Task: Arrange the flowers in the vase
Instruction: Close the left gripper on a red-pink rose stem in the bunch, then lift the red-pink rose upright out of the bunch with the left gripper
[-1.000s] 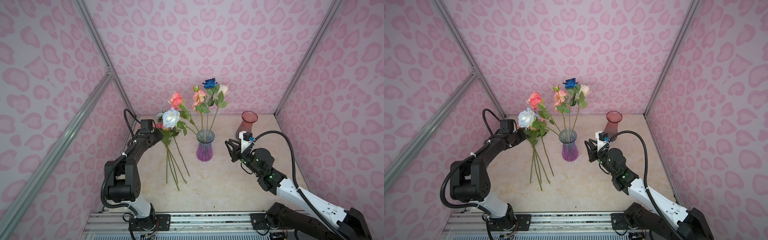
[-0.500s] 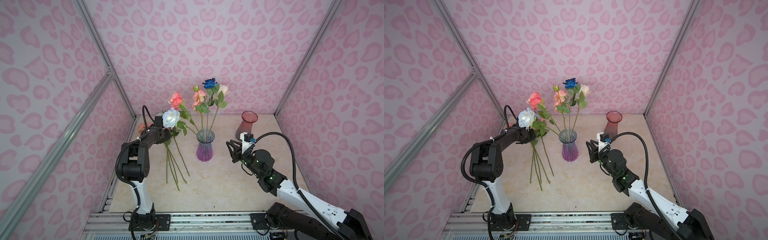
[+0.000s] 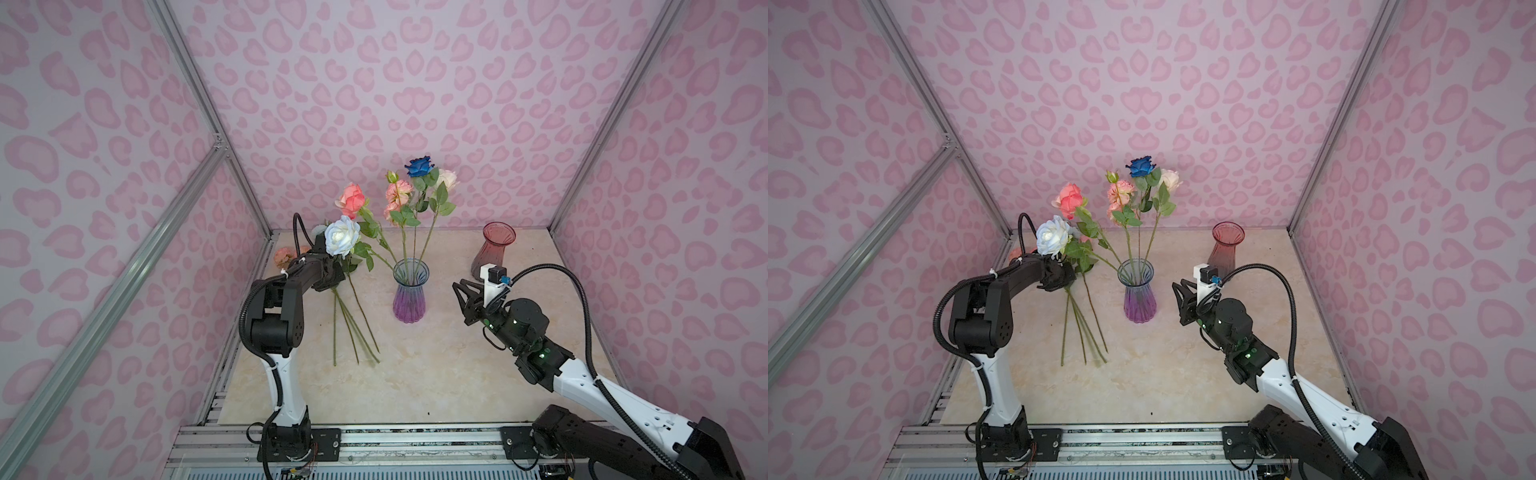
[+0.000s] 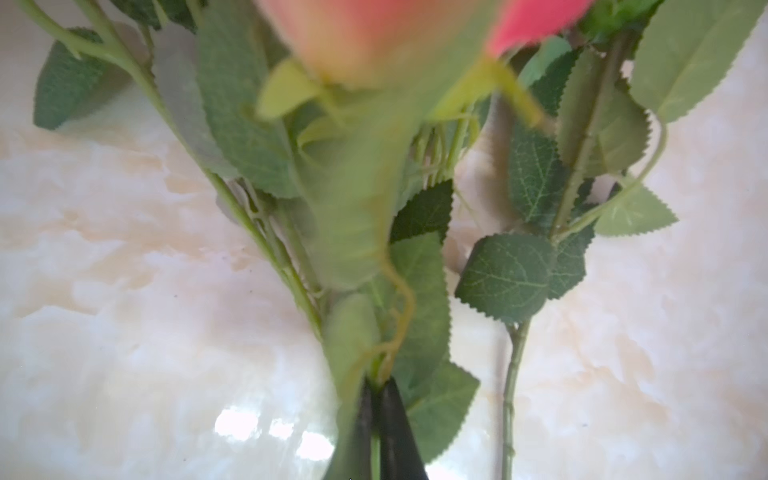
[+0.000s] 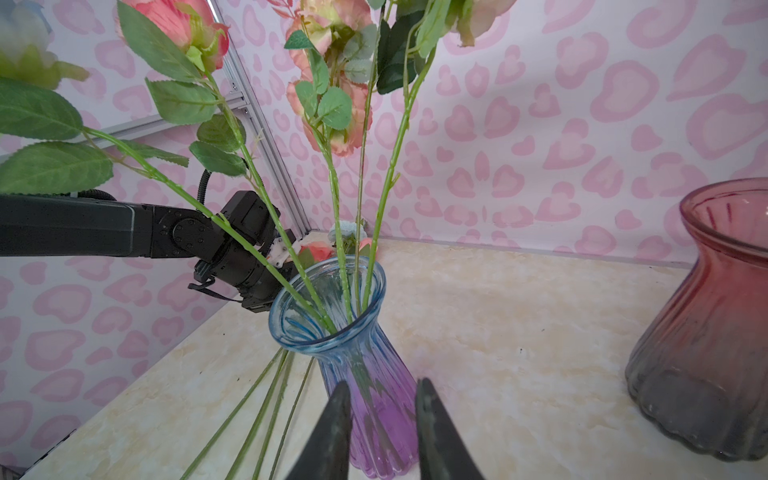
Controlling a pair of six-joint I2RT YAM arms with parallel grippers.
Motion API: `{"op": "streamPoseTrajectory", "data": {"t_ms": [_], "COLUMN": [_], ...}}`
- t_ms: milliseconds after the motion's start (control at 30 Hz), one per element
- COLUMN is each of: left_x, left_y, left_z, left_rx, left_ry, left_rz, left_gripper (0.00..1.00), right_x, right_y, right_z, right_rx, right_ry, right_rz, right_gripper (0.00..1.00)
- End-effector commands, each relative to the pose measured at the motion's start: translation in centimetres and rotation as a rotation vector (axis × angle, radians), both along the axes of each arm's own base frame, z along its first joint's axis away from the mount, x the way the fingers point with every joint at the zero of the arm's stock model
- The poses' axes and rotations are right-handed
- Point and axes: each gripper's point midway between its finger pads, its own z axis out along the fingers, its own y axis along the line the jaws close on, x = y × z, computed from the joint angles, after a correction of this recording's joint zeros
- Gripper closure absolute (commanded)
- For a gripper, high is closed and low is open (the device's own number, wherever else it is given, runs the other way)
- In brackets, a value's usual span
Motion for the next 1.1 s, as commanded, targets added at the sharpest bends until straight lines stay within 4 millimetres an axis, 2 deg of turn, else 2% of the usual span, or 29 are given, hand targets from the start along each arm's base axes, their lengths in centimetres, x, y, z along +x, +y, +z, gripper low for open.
{"op": "streamPoseTrajectory", "data": {"t_ms": [0,200,267,400,500,733,933,1067], "left_x": [-0.5,-2.1,-2.7,-4.8,-6.0,-8.5,-11.1,-13.2], "left_y": [0.1,-1.5,-2.0,-2.2,-2.2,-2.6,-3.3,-2.7], "left_z": [2.2,7.0,8.8,10.9,13.3,19.9,24.8,29.3], "left_rx": [0.032,0.024,0.023,0.015,0.001,-0.054,-0.076,-0.035], "left_ry": [-0.034,-0.126,-0.166,-0.218,-0.280,-0.455,-0.619,-0.771], "left_rz": [-0.012,-0.050,-0.064,-0.067,-0.068,-0.108,-0.204,-0.231], "left_gripper": [0.97,0.97,0.97,0.97,0.97,0.97,0.97,0.97], "right_x": [0.1,0.1,0.3,0.5,0.8,0.9,0.6,0.4], "right_y": [0.0,-1.2,-2.5,-5.9,-6.8,-5.1,-3.5,-2.5], "right_z": [0.6,1.6,2.8,5.5,6.3,5.6,6.4,6.6], "right_rx": [0.012,0.011,0.017,0.020,0.041,0.084,0.083,0.070], "right_ry": [-0.021,-0.045,-0.080,-0.116,-0.108,-0.071,-0.094,-0.099], "right_rz": [-0.003,-0.044,-0.097,-0.219,-0.236,-0.150,-0.063,-0.036], "right_gripper": [0.72,0.72,0.72,0.71,0.71,0.71,0.70,0.70]}}
